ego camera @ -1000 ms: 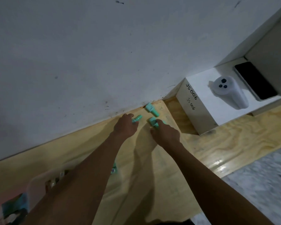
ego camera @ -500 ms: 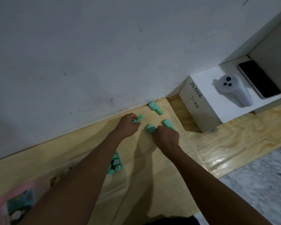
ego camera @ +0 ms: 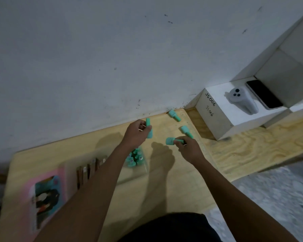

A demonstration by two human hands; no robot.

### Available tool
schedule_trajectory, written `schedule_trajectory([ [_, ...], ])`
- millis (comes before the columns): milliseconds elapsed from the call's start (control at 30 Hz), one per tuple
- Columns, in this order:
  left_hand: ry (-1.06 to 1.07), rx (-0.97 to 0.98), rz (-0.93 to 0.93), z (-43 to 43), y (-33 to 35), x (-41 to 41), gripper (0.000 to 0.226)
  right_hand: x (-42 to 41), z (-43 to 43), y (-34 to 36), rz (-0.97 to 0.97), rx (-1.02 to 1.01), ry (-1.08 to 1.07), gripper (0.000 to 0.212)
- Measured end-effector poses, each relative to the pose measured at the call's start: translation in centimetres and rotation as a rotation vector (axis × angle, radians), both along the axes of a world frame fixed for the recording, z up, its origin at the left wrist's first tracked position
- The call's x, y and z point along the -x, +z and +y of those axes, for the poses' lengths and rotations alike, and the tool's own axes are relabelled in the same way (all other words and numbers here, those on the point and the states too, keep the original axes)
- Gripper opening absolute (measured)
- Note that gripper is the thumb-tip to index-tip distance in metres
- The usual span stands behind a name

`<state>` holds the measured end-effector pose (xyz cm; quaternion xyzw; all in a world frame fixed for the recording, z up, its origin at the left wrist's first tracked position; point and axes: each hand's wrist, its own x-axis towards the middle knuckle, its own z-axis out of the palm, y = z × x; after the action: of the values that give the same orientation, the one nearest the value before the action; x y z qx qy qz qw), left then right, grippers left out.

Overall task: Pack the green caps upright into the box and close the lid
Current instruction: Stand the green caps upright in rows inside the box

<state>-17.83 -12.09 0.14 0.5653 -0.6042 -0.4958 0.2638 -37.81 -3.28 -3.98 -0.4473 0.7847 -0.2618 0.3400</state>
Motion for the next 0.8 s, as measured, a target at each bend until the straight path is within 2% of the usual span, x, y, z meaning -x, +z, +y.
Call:
schedule_trajectory([
  [133,0.042,0.007,0.043,2.4,0.8,-2.1,0.021,-1.3,1.6,2.6,-0.143,0.089,-0.018,0.018],
  [367,0.120,0.043,0.067,4.8,1.1,-5.8,0.020,-4.1,3.1,5.1,-0.263,0.205,0.076,0.013],
  [500,0.123,0.085,0.012,6.0,1.2,-7.5,0.016,-5.2,3.0,5.4,-0.198,0.222,0.238,0.017],
  [800,0.107,0.090,-0.124,8.8,-0.4,-9.2,0.023,-7.7,2.4,3.9,0.107,0.227,0.473,0.019],
])
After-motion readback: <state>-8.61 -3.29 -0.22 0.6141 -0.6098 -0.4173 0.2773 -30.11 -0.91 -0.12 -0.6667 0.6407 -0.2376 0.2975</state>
